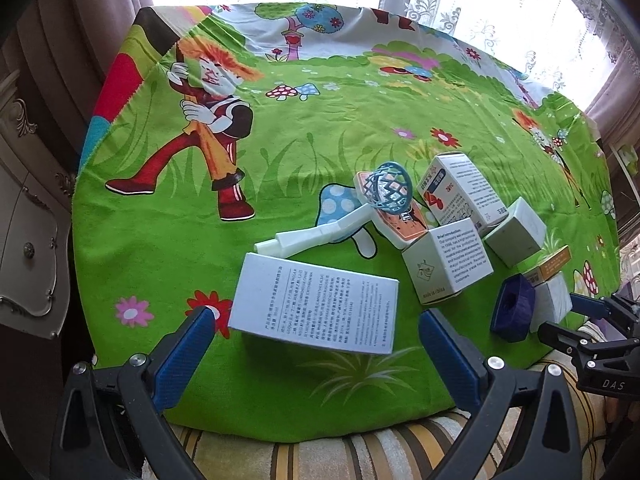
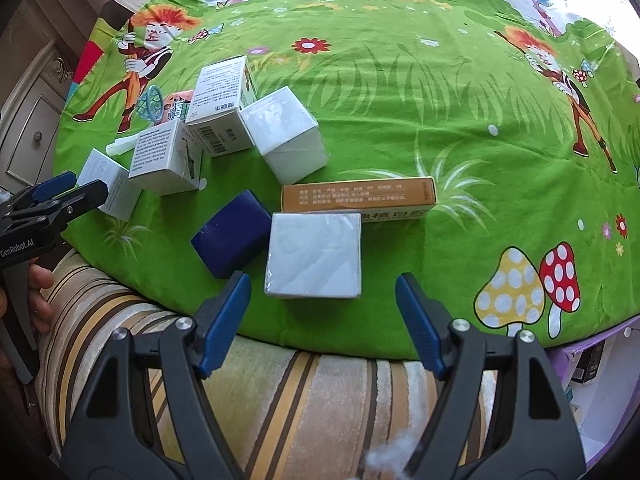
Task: Organize rigid objects
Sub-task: 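Grasp the white cube box with the right tool while the left tool grasps the large text-printed box, then lift both boxes and carry them toward the purple box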
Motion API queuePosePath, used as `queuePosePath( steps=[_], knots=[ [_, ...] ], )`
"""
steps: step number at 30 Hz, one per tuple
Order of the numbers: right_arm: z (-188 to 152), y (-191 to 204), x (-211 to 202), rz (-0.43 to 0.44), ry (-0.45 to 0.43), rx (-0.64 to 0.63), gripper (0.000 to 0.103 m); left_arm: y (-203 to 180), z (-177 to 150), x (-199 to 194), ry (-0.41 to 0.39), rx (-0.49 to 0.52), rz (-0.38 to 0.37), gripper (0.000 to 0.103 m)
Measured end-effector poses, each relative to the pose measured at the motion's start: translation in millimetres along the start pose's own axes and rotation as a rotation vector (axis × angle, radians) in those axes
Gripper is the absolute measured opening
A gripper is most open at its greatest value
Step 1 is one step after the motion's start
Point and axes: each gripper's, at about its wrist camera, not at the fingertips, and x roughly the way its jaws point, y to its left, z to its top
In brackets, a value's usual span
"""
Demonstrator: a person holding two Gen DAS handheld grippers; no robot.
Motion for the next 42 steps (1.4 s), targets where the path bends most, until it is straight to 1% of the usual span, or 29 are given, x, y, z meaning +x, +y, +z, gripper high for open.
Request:
queuePosePath(
  steps=[2,5,7,9,13,15,17,23,25,30,36,42],
  knots=[
    [0.4,1.0,0.3,-0.005,-0.003,-0.003,0.074,-0.8,0.3,-2.1,-0.012,0.01,0.016,0.103],
    [0.8,1.6,3.1,-0.003,0.006,-0.004,0.066,-3.0,1.1,2.2,0.006,0.023,0.011,0.103],
    [0.0,1.7,4.5,0.0,0.01,-0.004,0.053,-2.5,1.2,2.2,0.007,0.021,0.01,0.103],
    [-1.0,0.7,4.7,0.003,0.01,-0.004,0.05,-1.7,2.4,3.3,0.008,0.024,0.01,0.103],
    [-2.1,2.2,2.3,0.007,-0.002,-0.014,0.05,2.6,3.6,13.3,0.035,0.014,-0.01,0.103],
    [-3.2,2.6,1.2,0.009,-0.011,-0.011,0.05,5.1,3.1,11.1,0.025,0.001,-0.025,0.097],
    [-4.3,0.9,-0.1,0.015,-0.018,-0.002,0.049,6.1,2.9,8.5,0.017,-0.005,-0.025,0.088],
    [-11.1,-4.4,-7.6,0.023,-0.042,0.014,0.049,-2.1,-2.6,1.8,0.011,0.018,-0.015,0.088],
    [-14.6,-5.4,-11.7,0.025,-0.056,0.014,0.049,-4.6,-4.9,-6.0,-0.005,0.019,-0.01,0.088],
    [-21.5,-9.3,-21.5,0.037,-0.087,0.028,0.049,-9.1,-12.5,-23.7,-0.037,-0.008,-0.022,0.088],
    [-29.0,-14.2,-37.2,0.054,-0.13,0.04,0.049,-33.3,-16.7,-49.8,-0.089,0.013,-0.065,0.087],
    [-36.4,-24.5,-51.5,0.075,-0.163,0.072,0.049,-63.2,-21.2,-62.8,-0.099,0.066,-0.103,0.087]
  ],
)
